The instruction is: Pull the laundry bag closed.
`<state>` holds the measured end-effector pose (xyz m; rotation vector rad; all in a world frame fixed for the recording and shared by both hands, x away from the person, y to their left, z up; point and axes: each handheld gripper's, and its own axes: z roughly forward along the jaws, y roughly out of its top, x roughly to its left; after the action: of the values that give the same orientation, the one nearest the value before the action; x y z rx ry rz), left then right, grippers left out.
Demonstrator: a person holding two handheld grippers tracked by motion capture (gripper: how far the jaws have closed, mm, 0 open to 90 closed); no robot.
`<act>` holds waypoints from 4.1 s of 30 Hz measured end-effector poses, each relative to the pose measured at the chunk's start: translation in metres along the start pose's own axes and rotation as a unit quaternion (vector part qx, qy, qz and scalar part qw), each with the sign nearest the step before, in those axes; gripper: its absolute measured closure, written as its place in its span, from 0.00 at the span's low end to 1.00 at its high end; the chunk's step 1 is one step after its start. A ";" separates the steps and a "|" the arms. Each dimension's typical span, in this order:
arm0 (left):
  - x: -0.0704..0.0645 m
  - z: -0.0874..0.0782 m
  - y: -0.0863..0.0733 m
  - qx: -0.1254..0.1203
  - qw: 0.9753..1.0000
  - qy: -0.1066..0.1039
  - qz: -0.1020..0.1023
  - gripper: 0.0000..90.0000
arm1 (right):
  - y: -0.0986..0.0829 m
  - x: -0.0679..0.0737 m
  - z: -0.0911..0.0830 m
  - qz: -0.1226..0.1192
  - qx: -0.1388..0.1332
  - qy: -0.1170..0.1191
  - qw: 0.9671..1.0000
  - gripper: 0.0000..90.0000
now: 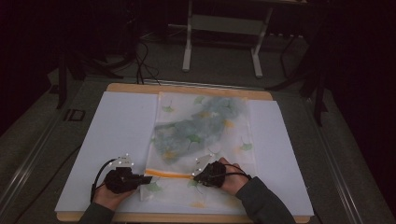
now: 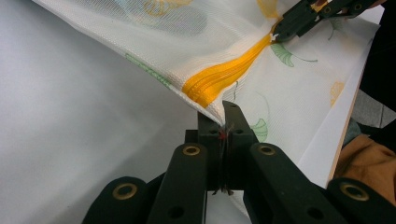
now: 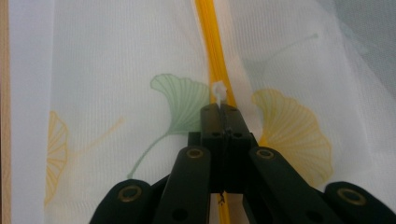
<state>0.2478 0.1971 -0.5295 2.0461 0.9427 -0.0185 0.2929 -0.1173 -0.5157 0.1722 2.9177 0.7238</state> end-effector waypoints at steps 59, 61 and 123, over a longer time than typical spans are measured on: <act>0.000 -0.002 -0.001 -0.002 1.000 -0.004 0.000 0.98 | -0.048 -0.005 -0.029 0.044 0.026 -0.023 0.998 1.00; 0.000 -0.002 -0.001 -0.002 1.000 -0.004 0.001 0.98 | -0.051 -0.006 -0.030 0.045 0.026 -0.023 0.998 1.00; 0.002 -0.001 -0.002 0.001 1.000 -0.005 0.001 0.98 | -0.105 -0.005 -0.064 0.088 0.055 -0.044 0.994 1.00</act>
<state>0.2476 0.1997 -0.5303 2.0475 0.9346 -0.0292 0.2794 -0.2396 -0.5088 0.4666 2.8845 0.5611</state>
